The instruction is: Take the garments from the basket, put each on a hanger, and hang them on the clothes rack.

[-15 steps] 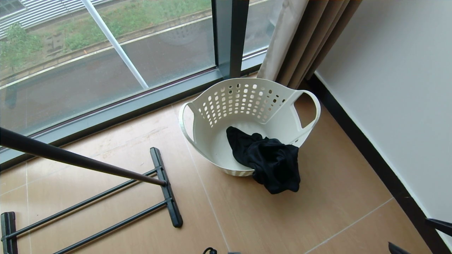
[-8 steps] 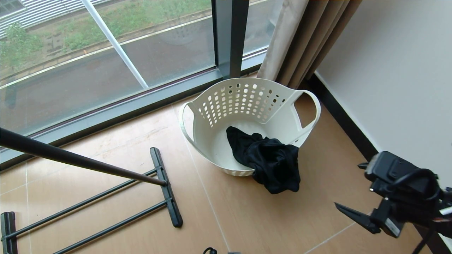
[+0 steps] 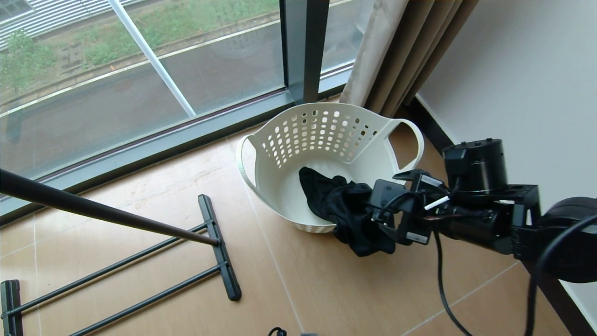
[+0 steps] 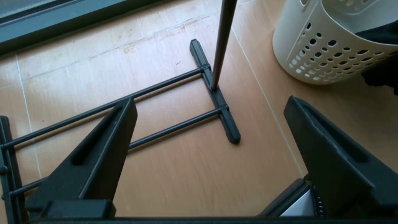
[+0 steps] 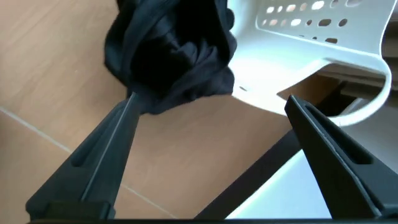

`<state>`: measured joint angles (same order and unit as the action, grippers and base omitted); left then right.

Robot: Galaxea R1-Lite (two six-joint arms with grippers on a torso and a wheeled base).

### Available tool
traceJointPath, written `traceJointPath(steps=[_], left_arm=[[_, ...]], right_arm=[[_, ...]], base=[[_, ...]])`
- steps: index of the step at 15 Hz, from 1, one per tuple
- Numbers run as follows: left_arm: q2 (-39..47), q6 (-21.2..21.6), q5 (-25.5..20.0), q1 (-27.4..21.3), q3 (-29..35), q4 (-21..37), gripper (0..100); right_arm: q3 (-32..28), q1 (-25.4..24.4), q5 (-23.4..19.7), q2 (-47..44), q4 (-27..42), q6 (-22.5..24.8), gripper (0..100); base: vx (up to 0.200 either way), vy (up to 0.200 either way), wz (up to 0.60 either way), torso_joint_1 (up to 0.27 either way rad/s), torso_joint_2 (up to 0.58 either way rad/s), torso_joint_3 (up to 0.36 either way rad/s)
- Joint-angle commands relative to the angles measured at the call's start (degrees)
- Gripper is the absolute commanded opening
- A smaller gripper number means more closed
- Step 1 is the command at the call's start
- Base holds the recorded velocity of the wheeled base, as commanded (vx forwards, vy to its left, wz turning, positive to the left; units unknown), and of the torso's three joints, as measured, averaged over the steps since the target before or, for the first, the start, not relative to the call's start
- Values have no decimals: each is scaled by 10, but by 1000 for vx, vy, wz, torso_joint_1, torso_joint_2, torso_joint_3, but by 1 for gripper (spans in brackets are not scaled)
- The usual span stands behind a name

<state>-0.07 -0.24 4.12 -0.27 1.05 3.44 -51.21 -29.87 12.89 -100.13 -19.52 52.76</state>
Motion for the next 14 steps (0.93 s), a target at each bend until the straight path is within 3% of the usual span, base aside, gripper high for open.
traceJointPath(steps=[1,2,7,14], left_arm=[[1,0,0,0,0,0,100],[1,-1,-1,0,0,0,100],[1,-1,0,-1,0,0,100],[1,-1,1,0,0,0,100]], right_arm=[[1,-9,19,-88,-60,-30,100],[-6,-12,53,-103,-90,-33,100],[-52,-11,98,-131,-92,-33,100],[-129,-5,108,-191,-92,-31,100]], base=[[0,0,0,0,0,0],[0,0,0,0,0,0],[0,0,0,0,0,0],[0,0,0,0,0,0]])
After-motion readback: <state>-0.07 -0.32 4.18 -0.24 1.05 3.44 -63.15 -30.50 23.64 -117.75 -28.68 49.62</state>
